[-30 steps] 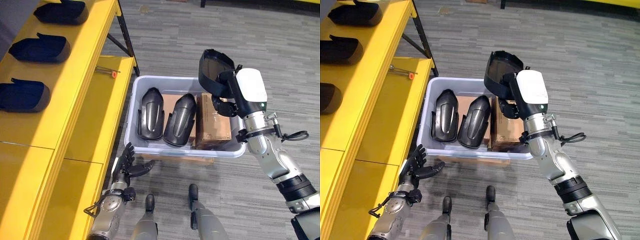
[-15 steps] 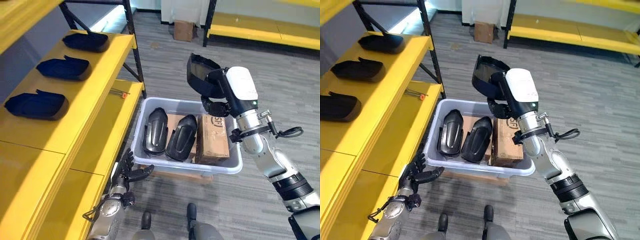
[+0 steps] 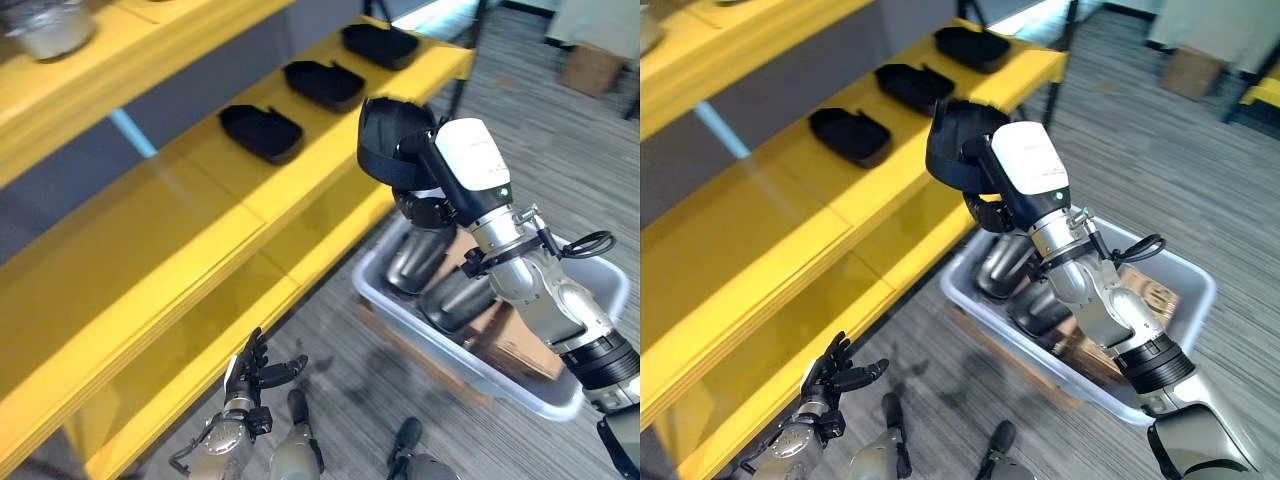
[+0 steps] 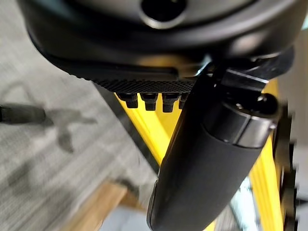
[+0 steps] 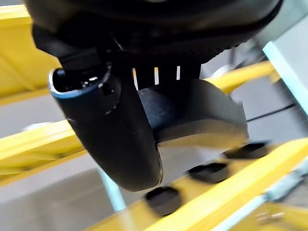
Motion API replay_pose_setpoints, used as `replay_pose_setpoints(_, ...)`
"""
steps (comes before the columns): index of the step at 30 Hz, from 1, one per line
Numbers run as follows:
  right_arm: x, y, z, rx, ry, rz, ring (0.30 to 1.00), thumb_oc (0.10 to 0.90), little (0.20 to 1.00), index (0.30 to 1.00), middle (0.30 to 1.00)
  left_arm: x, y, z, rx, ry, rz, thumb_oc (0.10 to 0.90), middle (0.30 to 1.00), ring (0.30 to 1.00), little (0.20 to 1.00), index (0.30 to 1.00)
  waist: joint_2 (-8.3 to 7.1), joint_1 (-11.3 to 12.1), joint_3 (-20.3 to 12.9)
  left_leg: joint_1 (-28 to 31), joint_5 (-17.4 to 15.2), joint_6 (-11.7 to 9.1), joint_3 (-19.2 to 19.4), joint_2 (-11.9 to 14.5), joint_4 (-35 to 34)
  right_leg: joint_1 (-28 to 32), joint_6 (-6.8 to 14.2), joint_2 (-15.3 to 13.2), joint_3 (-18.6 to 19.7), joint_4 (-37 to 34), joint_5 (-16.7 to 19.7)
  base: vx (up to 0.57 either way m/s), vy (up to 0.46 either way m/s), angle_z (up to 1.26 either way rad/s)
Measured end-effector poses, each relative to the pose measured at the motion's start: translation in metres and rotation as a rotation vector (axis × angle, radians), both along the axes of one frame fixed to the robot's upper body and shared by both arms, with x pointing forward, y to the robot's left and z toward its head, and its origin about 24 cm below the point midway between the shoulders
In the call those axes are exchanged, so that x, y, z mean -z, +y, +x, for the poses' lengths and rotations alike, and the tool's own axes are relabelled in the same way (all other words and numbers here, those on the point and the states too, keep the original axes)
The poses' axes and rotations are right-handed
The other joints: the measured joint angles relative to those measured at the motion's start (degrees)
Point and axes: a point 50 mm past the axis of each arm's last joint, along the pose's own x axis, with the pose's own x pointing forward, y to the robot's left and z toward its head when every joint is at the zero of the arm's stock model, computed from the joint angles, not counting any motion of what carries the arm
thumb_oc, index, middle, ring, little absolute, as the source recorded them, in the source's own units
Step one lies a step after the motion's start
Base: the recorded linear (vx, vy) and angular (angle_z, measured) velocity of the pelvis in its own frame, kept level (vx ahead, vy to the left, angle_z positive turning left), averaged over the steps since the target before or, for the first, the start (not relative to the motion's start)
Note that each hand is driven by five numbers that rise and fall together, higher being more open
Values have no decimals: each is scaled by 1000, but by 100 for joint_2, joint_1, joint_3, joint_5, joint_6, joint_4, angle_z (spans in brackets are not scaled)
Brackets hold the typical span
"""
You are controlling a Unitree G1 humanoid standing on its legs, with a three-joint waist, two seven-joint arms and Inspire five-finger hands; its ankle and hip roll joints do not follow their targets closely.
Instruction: Move parts from the plastic box to the shelf.
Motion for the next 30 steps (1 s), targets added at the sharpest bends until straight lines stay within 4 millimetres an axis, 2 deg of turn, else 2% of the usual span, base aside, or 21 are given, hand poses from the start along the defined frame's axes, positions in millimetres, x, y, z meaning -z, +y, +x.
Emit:
replay_pose_setpoints(1,4,-1,-1,7,14,4,300,400,300,300,300,0,-2,0,9,-2,-2,900,1000,1000,1000,1000,12,-40,0,187,67,-34,-130,33,-91,118,105,-22,-76,3,-44,110,202,100)
replay_pose_setpoints(2,9,-1,-2,12,19,19,300,400,300,300,300,0,-6,0,29,-4,-6,900,1000,1000,1000,1000,57,-76,-11,470,156,5,-385,14,-190,208,228,-51,-136,62,-55,85,174,43)
replay_pose_setpoints(3,9,0,-5,8,14,26,300,400,300,300,300,0,-10,0,44,-6,-15,900,1000,1000,1000,1000,143,-96,-25,564,201,75,-463,-24,-202,210,311,-57,-165,137,-55,161,285,26)
replay_pose_setpoints(4,9,-3,-9,8,3,44,300,400,300,300,300,-1,-16,3,66,-15,-26,900,1000,1000,1000,1000,309,-112,-22,683,345,-138,-554,-45,-258,178,465,-110,-192,410,-97,123,210,29)
replay_pose_setpoints(6,19,-8,-13,29,31,67,300,400,300,300,300,-5,-15,9,75,-30,-16,900,1000,1000,1000,1000,34,-124,-38,648,297,26,-642,-377,-260,132,608,-452,26,620,-142,83,143,45)
replay_pose_setpoints(7,23,-9,-15,34,45,67,300,400,300,300,300,-8,-14,10,76,-41,-11,900,1000,1000,1000,1000,-96,-136,-83,631,273,99,-712,-554,-249,112,614,-607,297,653,-147,84,149,51)
replay_pose_setpoints(8,26,-7,-15,29,59,77,300,400,300,300,300,-11,-8,13,72,-54,16,900,1000,1000,1000,1000,-328,-27,-159,620,227,192,-716,-853,-191,119,659,-831,758,554,-134,70,132,35)
replay_pose_setpoints(10,28,0,-15,10,67,106,300,400,300,300,300,-13,3,13,43,-59,50,900,1000,1000,1000,1000,-446,113,-218,623,183,261,-698,-1015,-170,185,717,-958,821,418,-28,79,145,13)
replay_pose_setpoints(11,28,1,-15,6,67,112,300,400,300,300,300,-14,7,13,37,-61,61,900,1000,1000,1000,1000,-467,140,-218,628,180,267,-706,-1040,-169,218,730,-974,877,371,-13,60,112,7)
replay_pose_setpoints(12,28,3,-15,1,68,123,300,400,300,300,300,-16,16,13,20,-64,82,900,1000,1000,1000,1000,-536,233,-226,645,174,273,-695,-1079,-169,264,832,-987,907,274,58,43,63,2)
replay_pose_setpoints(14,25,4,-14,-4,56,125,300,400,300,300,300,-17,23,13,-20,-65,98,900,1000,1000,1000,1000,-583,306,-226,659,174,273,-697,-1099,-177,349,948,-970,911,126,132,69,85,-1)
replay_pose_setpoints(16,23,5,-13,4,47,113,300,400,300,300,300,-16,23,11,-25,-60,93,900,1000,1000,1000,1000,-624,383,-236,730,176,269,-693,-1110,-204,470,1029,-928,892,-9,179,49,58,-1)
replay_pose_setpoints(19,21,5,-13,4,37,105,300,400,300,300,300,-14,19,9,-24,-55,78,900,1000,1000,1000,1000,-726,400,-244,719,193,244,-708,-1077,-213,477,1036,-880,886,-30,183,40,52,1)
replay_pose_setpoints(25,22,7,-12,10,35,100,300,400,300,300,300,-7,19,-1,-23,-21,76,900,1000,1000,1000,1000,-1044,365,-477,631,198,268,-817,-1100,-291,504,1089,-867,801,-154,210,1,34,8)
replay_pose_setpoints(26,22,7,-12,12,34,99,300,400,300,300,300,-7,18,-1,-23,-21,76,900,1000,1000,1000,1000,-1089,382,-502,577,300,234,-882,-1110,-297,506,1102,-866,705,-150,221,-39,49,30)
replay_pose_setpoints(30,21,14,-11,-7,26,70,300,400,300,300,300,-6,20,-4,-28,-11,79,900,1000,1000,1000,1000,-1166,545,-545,481,305,236,-998,-1131,-297,502,1105,-871,585,-176,223,38,79,18)
